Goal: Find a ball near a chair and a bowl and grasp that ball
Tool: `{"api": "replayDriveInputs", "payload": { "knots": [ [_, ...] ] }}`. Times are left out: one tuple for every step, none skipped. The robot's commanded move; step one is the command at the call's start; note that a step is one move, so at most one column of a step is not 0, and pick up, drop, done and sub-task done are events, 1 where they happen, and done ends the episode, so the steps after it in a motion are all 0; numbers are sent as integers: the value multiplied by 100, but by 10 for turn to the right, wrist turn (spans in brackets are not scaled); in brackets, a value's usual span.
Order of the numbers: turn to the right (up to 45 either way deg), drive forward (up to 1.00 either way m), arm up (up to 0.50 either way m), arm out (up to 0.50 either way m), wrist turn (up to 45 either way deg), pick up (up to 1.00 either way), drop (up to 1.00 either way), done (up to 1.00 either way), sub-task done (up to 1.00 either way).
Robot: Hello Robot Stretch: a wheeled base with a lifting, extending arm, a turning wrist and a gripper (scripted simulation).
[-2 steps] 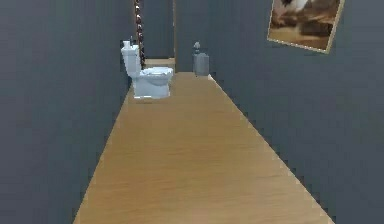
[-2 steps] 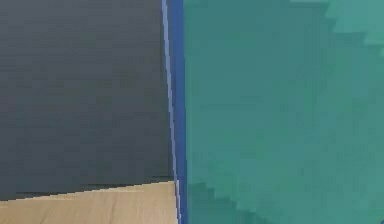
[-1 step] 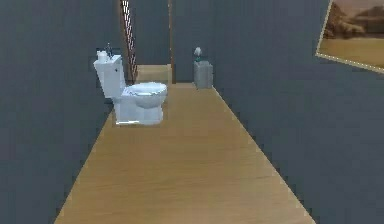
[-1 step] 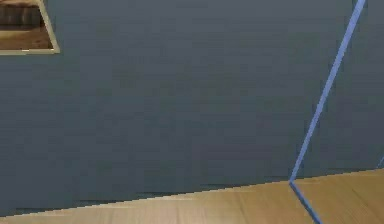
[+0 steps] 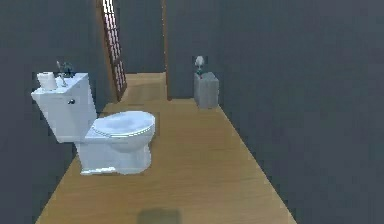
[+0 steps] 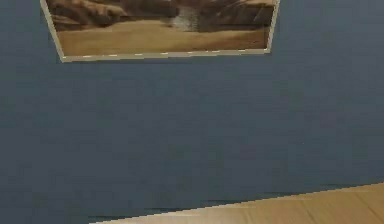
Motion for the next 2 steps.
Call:
{"api": "replayDriveInputs", "payload": {
  "knots": [
    [30, 0, 0, 0, 0, 0, 0, 0, 0],
    [0, 100, 0, 0, 0, 0, 0, 0, 0]
  ]
}}
